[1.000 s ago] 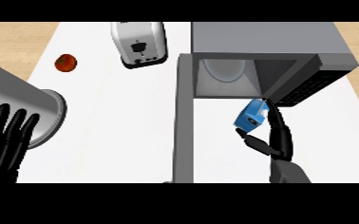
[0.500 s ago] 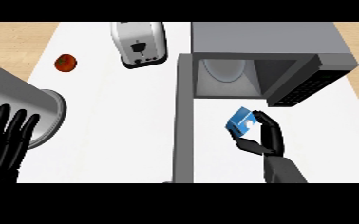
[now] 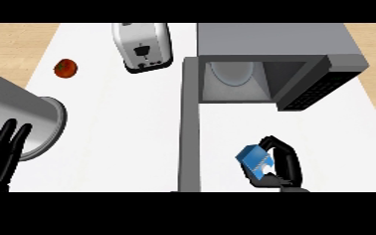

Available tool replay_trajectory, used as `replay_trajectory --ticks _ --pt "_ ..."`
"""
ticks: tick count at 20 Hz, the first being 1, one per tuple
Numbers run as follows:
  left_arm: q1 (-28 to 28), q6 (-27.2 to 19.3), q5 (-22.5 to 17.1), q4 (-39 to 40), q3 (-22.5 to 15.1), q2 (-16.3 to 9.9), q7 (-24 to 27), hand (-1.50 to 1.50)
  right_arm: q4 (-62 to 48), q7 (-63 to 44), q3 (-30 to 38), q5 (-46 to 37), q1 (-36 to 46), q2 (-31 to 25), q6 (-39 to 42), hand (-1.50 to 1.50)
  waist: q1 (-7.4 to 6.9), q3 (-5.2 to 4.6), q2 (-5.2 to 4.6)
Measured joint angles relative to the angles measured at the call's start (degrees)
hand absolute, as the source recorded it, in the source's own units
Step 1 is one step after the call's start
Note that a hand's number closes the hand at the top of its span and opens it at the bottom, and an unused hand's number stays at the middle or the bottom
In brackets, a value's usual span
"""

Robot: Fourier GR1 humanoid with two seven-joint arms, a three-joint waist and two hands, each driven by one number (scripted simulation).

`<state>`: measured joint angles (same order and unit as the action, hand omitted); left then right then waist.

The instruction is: Pick up the milk, place it into the microwave and close the microwave

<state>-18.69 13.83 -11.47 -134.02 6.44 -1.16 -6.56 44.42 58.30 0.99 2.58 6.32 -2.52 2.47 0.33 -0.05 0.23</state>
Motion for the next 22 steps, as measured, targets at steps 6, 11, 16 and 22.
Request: replay_trajectory --ticks 6,11,16,22 --pt "-0.68 0.80 -1.47 0.63 1.48 -0.18 0.09 -1.50 14.41 -4.79 -3.48 -0.67 -8.40 1.19 -1.75 1.50 -0.18 0.00 -0.08" --pt "-0.76 1.32 -2.71 0.64 2.64 -0.16 -0.57 -1.50 22.67 -11.54 -6.30 -1.21 -8.36 1.99 -7.01 1.50 -0.36 0.01 -0.13" --pt "0.20 3.09 -4.99 3.12 5.66 -1.47 0.52 -1.50 23.48 -18.35 -8.85 -3.41 -1.85 2.35 -13.56 1.50 -0.63 0.02 -0.18" --pt "0.72 4.23 -5.53 5.00 7.62 -2.26 1.18 -1.50 20.46 -29.50 -8.93 -7.38 8.93 2.48 -22.49 1.50 -0.90 0.02 -0.24"
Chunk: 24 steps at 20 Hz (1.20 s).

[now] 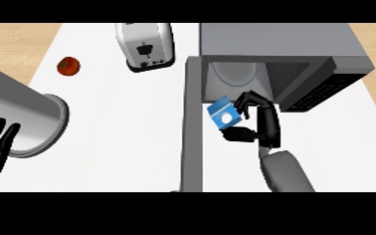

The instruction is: Pick up the milk, place it into the microwave and close the microwave

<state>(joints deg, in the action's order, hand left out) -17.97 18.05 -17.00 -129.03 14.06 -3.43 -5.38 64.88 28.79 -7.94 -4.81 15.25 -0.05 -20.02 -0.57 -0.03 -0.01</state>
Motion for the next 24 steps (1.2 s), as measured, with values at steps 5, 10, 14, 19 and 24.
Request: replay_trajectory --ticks 5,10,14,19,24 --pt "1.76 -0.01 -0.59 0.43 0.14 -0.75 -1.60 -1.50 -11.89 -3.98 4.62 -2.35 12.84 -1.05 -4.02 1.50 -0.50 0.04 -0.22" --pt "1.25 1.66 -1.21 1.91 0.77 -0.64 0.01 -1.50 -26.45 -0.81 9.68 -2.85 22.61 -3.53 -5.45 1.50 -1.10 0.06 -0.44" --pt "2.01 1.57 -0.68 1.75 0.15 -0.53 -0.46 -1.50 -35.86 -0.18 12.59 -3.74 29.52 -6.82 -7.05 1.50 -1.75 0.09 -0.76" --pt "3.74 1.18 -0.59 1.74 -0.38 -0.80 -1.49 -1.50 -43.56 0.59 15.59 -4.79 35.11 -9.69 -13.68 1.50 -2.83 0.14 -1.30" --pt "3.93 1.82 0.03 2.79 0.00 -1.36 -1.01 -1.50 -48.92 1.91 15.50 -7.85 38.80 -11.75 -21.04 -1.50 -3.73 0.14 -1.67"
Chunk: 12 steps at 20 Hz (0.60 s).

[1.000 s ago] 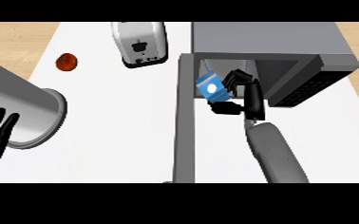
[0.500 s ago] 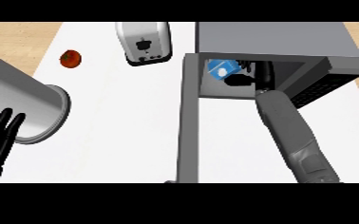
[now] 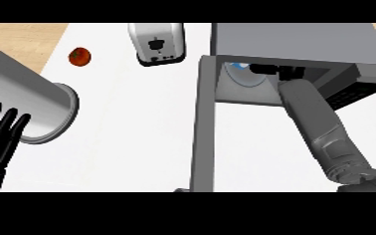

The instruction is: Pick up the milk, place it into the microwave and close the microwave

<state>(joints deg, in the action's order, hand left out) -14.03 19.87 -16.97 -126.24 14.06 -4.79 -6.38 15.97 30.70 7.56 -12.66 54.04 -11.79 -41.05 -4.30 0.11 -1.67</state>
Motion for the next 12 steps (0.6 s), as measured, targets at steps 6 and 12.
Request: replay_trajectory --ticks 6,12 --pt "-0.25 0.71 1.73 0.87 0.00 -0.29 1.06 -1.50 -6.76 -1.64 -2.78 -4.09 4.09 -0.14 0.44 -1.50 -0.71 0.00 -0.19" --pt "1.26 0.28 3.93 1.74 -1.27 0.20 1.61 -1.50 -9.86 -2.74 -3.78 -5.64 6.95 0.92 2.87 -1.50 -0.88 0.03 -0.44"
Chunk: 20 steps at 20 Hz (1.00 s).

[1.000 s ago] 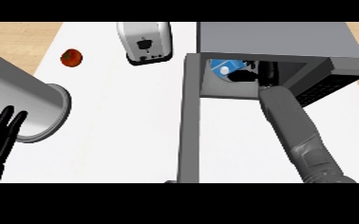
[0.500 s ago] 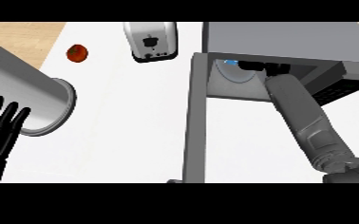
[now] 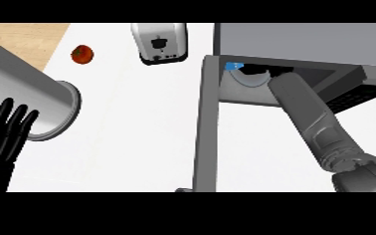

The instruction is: Pick up the milk, place it into the microwave and close the microwave

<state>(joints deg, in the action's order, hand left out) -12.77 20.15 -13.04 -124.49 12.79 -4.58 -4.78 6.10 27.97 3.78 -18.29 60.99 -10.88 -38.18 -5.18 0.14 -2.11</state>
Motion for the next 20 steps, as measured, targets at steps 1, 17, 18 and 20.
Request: replay_trajectory --ticks 1,17,18,20 --pt "-0.26 0.25 0.09 0.02 0.00 -0.07 0.20 -1.50 -0.37 -0.27 -0.09 -0.19 0.34 0.28 -0.04 -1.50 -0.05 -0.02 0.02" --pt "-3.06 1.09 2.92 -2.19 -2.14 1.46 1.32 -1.50 0.58 1.82 4.08 2.38 0.42 -0.03 -3.73 -1.50 0.94 0.05 0.29" --pt "-3.53 1.03 3.22 -2.70 -2.28 1.65 1.28 -1.50 0.72 2.14 4.35 2.57 0.24 -0.14 -3.53 -1.50 1.01 0.07 0.30" --pt "-4.62 1.27 3.50 -3.73 -2.69 1.97 1.40 -1.50 0.98 3.29 4.82 2.83 -0.45 -1.01 -3.79 -1.50 1.02 0.11 0.33"
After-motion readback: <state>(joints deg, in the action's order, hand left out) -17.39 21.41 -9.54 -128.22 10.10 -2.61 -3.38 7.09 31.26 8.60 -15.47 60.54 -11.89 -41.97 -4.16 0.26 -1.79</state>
